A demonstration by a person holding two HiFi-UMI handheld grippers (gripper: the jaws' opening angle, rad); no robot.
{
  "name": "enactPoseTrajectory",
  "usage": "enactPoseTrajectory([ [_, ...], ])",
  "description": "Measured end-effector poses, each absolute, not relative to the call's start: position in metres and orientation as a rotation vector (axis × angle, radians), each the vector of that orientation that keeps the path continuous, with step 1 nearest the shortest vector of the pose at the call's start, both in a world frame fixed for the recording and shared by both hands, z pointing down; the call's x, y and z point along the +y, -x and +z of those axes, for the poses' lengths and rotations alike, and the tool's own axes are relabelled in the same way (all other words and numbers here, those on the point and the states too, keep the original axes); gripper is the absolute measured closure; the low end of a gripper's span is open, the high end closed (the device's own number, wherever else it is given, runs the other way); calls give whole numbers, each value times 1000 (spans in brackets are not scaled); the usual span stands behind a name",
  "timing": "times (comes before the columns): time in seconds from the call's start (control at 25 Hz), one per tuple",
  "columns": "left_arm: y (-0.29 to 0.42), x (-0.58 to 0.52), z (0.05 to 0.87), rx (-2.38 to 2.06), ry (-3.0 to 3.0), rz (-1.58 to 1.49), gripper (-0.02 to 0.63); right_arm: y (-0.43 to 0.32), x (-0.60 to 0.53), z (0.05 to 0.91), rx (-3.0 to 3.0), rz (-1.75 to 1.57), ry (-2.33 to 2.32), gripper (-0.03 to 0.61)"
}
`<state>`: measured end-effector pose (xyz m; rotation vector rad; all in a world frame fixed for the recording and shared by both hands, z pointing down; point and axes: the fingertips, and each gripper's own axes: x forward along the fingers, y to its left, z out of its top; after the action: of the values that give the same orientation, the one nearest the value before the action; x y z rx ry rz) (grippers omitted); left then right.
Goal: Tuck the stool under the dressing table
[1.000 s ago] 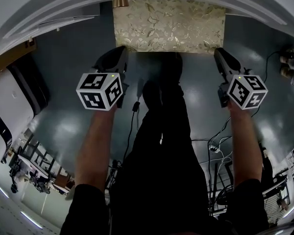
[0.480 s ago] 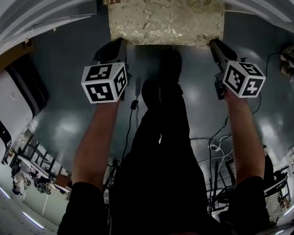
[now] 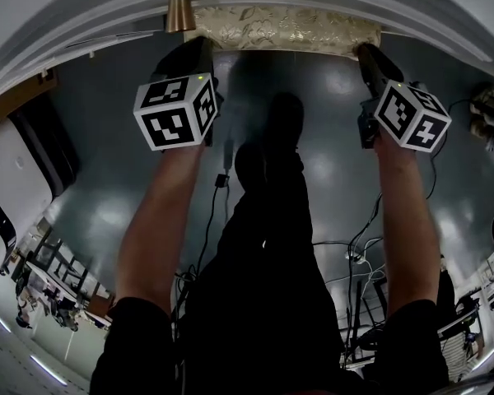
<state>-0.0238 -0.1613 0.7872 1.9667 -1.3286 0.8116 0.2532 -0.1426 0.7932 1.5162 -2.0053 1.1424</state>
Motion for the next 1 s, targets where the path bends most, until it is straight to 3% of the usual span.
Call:
enactPoseTrajectory([
  [1.0,21,-223,779,-1502,-1991,707,609,-254,-192,787,-2036,1059,-1574,532],
])
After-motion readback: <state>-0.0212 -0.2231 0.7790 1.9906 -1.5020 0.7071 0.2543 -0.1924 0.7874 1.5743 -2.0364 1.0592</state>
